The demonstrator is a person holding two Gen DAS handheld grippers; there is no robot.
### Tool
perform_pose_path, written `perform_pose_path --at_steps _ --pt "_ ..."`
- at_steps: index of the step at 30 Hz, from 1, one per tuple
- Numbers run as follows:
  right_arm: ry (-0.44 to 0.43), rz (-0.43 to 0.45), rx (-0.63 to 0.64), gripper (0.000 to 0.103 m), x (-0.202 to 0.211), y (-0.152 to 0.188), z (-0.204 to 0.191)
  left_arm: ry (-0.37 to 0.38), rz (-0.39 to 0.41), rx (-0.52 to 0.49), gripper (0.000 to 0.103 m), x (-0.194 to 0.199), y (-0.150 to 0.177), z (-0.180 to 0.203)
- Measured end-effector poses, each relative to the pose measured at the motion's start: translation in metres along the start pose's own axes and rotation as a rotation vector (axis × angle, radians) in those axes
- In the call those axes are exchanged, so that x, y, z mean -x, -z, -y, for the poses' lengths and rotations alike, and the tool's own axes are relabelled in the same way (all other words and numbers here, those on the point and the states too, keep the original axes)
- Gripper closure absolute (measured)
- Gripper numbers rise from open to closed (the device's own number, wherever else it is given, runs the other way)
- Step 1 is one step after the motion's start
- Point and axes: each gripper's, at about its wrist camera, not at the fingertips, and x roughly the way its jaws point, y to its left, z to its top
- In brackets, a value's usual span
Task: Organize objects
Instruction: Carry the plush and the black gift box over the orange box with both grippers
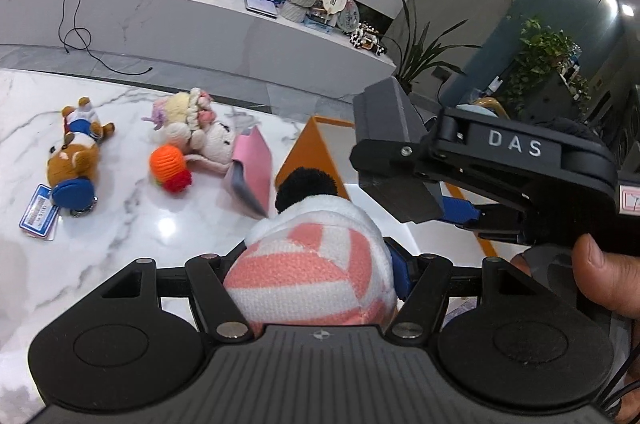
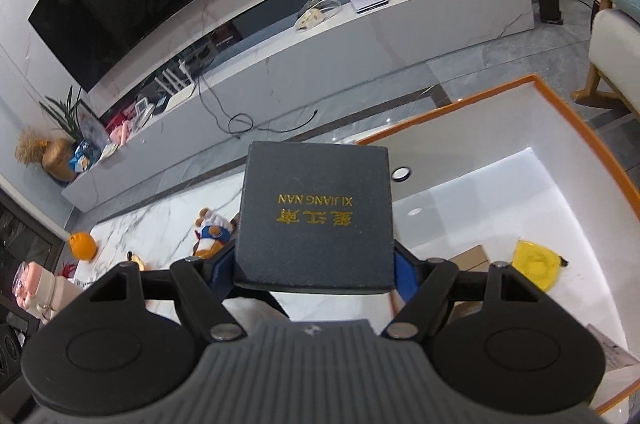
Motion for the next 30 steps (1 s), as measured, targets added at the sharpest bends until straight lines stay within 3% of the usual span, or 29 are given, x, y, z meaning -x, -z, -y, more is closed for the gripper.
perform_pose_path --at_steps 6,14,18,24,30 --pt "0.006 0.025 -0.046 0.027 0.009 -0.006 0.016 0.03 0.025 0.018 0.026 -0.002 0.0 0.007" --pt "0.043 0.096 -0.08 0.027 0.026 -0.02 0.036 0.151 0.116 0.037 0.026 -0.009 -0.001 0.031" --pt "0.095 0.126 -0.08 0.027 0.035 -0.028 0.057 0.195 0.092 0.029 0.026 -0.025 0.002 0.042" --pt "0.15 0.14 -0.109 0.027 0.043 -0.036 0.088 0.209 0.051 -0.053 0.026 -0.047 0.009 0.063" --pt "0.221 0.087 -0.028 0.027 0.031 -0.034 0.098 0.139 0.019 -0.194 0.026 -0.068 0.02 0.089"
